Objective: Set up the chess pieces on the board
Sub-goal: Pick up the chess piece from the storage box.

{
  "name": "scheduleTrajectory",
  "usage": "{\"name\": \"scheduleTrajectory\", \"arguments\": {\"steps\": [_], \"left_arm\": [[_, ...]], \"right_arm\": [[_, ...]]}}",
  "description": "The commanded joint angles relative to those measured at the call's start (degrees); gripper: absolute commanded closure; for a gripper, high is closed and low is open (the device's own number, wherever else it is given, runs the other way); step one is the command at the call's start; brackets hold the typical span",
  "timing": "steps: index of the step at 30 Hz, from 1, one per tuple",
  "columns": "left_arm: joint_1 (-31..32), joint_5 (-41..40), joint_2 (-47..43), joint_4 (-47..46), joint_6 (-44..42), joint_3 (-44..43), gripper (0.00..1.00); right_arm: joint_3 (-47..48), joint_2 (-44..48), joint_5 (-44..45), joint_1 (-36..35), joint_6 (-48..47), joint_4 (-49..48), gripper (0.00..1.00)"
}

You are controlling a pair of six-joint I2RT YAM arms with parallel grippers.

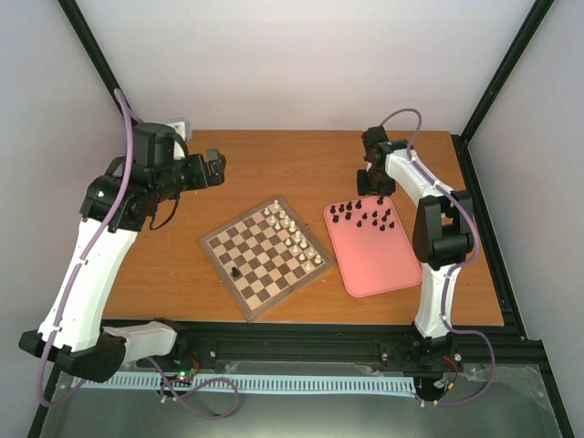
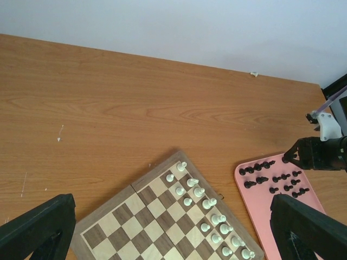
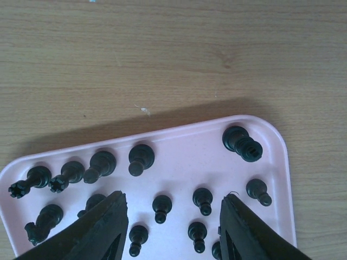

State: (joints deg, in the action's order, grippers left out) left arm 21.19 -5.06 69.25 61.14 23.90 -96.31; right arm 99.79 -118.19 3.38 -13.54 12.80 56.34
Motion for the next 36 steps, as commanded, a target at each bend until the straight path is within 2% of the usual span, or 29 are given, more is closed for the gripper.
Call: {"name": "scheduleTrajectory", "arguments": {"steps": [1, 14, 24, 27, 36], "left_arm": [[-0.18, -0.95, -0.44, -2.8, 1.23, 1.44, 0.0], [-0.18, -2.69, -0.07, -3.3, 0.54, 2.96, 0.0], [-0.18, -2.94, -0.3, -2.92, 0.63, 2.97, 0.0], [-0.18, -3.28, -0.43, -2.58, 0.53, 2.96, 0.0], [-0.18, -3.35, 0.22, -3.03, -0.18, 2.76, 0.0]], "right_arm": [[-0.5, -0.06, -1.39, 0.0, -1.54, -1.59, 0.53], [-2.67, -1.05, -2.54, -2.28, -2.12, -2.29, 0.54], [0.63, -5.52, -1.17, -3.2, -1.73, -2.05, 0.55], [1.98, -6.82, -0.79, -3.25, -1.74, -1.63, 0.59], [4.68, -9.09, 0.03, -3.25, -1.55, -0.74, 0.61]]}}
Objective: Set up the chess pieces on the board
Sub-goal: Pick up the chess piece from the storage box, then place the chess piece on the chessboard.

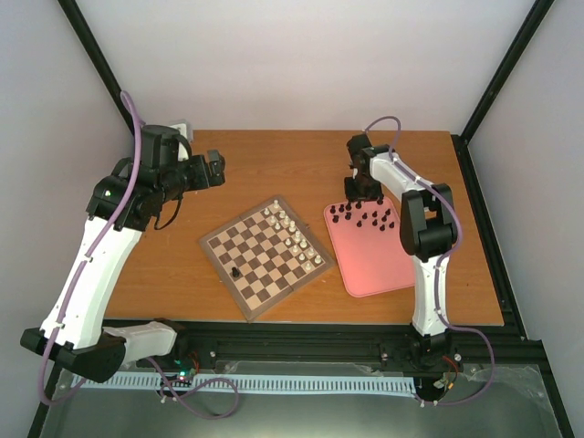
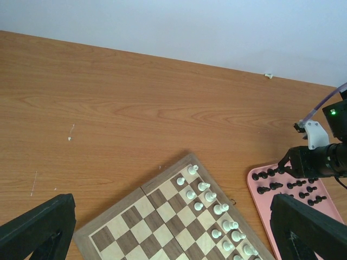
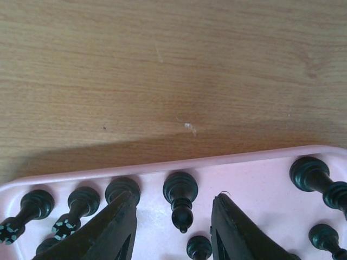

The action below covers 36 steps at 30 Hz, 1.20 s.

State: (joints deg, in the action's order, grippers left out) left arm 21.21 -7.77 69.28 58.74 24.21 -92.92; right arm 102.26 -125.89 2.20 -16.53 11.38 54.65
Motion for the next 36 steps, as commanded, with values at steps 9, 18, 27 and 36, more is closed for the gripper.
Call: {"name": "scheduleTrajectory", "arguments": {"steps": [9, 18, 27, 36], "left_arm": [[-0.21, -0.86, 1.01, -0.33, -1.21, -1.12, 0.0], [-0.21, -0.85, 1.47, -0.55, -1.25, -1.21, 0.0], [-0.21, -0.46, 1.15, -0.55, -1.01, -1.27, 0.0], [-0.21, 1.43, -0.12, 0.39, -0.18, -1.16, 0.0]], "right_arm": [[2.66, -2.78, 1.5, -0.15, 0.04, 1.27, 0.66], [4.59, -3.52, 2.6, 0.08, -0.15, 2.48, 0.88], [6.02, -0.52, 6.23, 0.23, -0.6, 3.7, 0.94], [10.35, 5.18, 6.41, -2.59, -1.0, 7.91, 0.95]]}}
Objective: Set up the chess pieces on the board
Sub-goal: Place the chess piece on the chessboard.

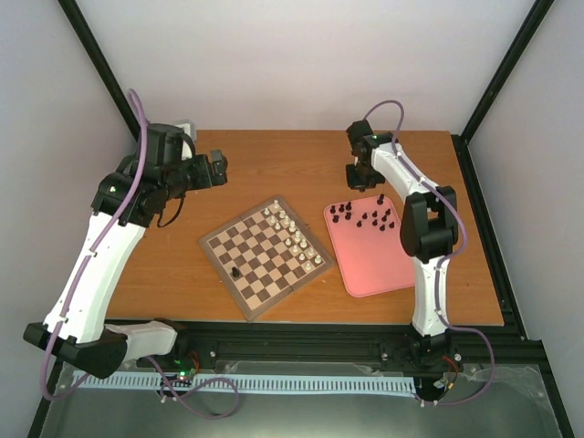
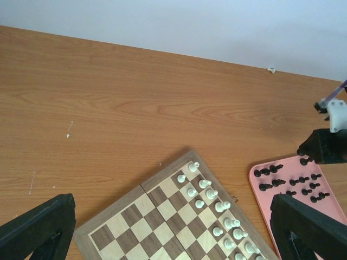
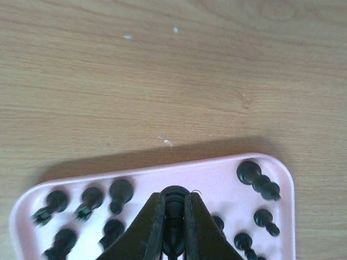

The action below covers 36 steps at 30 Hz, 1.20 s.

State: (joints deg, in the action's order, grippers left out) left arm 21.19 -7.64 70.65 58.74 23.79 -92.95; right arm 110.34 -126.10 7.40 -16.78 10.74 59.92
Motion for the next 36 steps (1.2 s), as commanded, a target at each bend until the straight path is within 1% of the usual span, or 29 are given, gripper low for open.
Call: {"name": "scheduleTrajectory", "arguments": {"steps": [1, 6, 9, 16, 20, 23, 29, 36], "left_arm": [[-0.18, 1.51, -1.68, 0.7, 0.26, -1.22, 0.0], [-0.18, 1.86, -3.39, 2.87, 0.35, -1.71, 0.0], [-0.18, 1.93, -4.64, 3.92, 0.17, -1.71, 0.0], [-0.19, 1.49, -8.12, 4.69, -0.8, -2.65, 0.0], [-0.18, 1.96, -9.64, 5.36, -1.57, -1.85, 0.0], [-0.18, 2.01, -11.03, 5.21, -2.46, -0.28, 0.0], [-0.14, 2.44, -13.4, 5.23, -2.49, 1.05, 0.0], [-0.18, 3.58, -15.75, 5.16, -1.52, 2.2, 0.0]], "right_arm": [[2.19, 6.21, 0.83, -3.34, 0.04, 3.03, 0.95], [1.32, 9.82, -0.49, -11.55, 2.42, 5.27, 0.95], [-0.02, 11.48, -3.06, -18.01, 5.02, 5.74, 0.95], [-4.31, 15.17, -4.38, -32.74, 11.1, 5.43, 0.95], [-4.41, 15.11, -5.13, -41.04, 14.15, 5.09, 0.95], [-4.07, 13.86, -6.09, -45.75, 15.1, 3.82, 0.95], [-3.41, 10.3, -7.09, -50.65, 16.99, 1.36, 0.95], [-2.0, 5.75, -5.35, -51.57, 19.58, -0.14, 0.95]]}}
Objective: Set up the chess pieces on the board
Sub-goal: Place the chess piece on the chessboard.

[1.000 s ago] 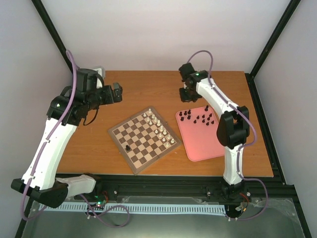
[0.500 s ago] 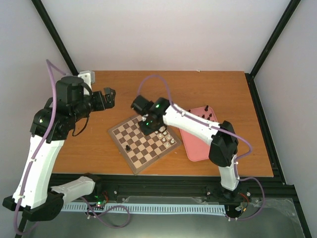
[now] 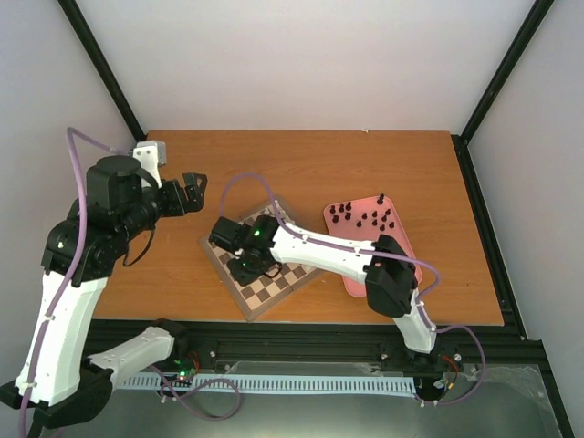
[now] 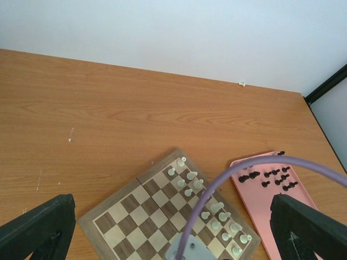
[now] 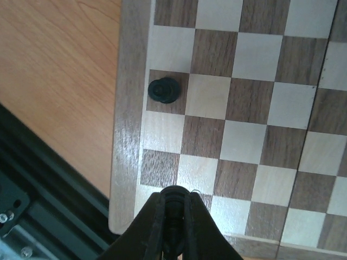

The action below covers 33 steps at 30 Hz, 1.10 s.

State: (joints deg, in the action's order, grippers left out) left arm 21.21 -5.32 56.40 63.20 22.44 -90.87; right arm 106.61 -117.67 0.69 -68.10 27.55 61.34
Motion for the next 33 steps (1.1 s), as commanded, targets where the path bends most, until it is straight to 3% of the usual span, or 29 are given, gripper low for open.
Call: {"name": "scheduleTrajectory", "arguments": {"steps": [1, 10, 23, 33], "left_arm": [[-0.21, 1.17, -1.76, 0.7, -0.18, 0.1, 0.0], [-0.21, -2.09, -2.73, 1.72, -0.29, -2.86, 0.0], [-0.21, -13.83, -5.94, 1.22, -1.44, -6.58, 0.0], [-0.21, -14.39, -6.36, 0.89, -2.18, -7.04, 0.0]], "right_arm": [[2.19, -3.45, 1.23, -0.28, 3.0, -1.51, 0.95], [6.79, -9.09, -0.09, -0.28, 1.83, -0.42, 0.95], [10.67, -13.94, -0.77, -0.24, 0.9, 1.88, 0.95], [12.36, -15.92, -1.53, -0.2, 0.55, 2.56, 0.95]]}}
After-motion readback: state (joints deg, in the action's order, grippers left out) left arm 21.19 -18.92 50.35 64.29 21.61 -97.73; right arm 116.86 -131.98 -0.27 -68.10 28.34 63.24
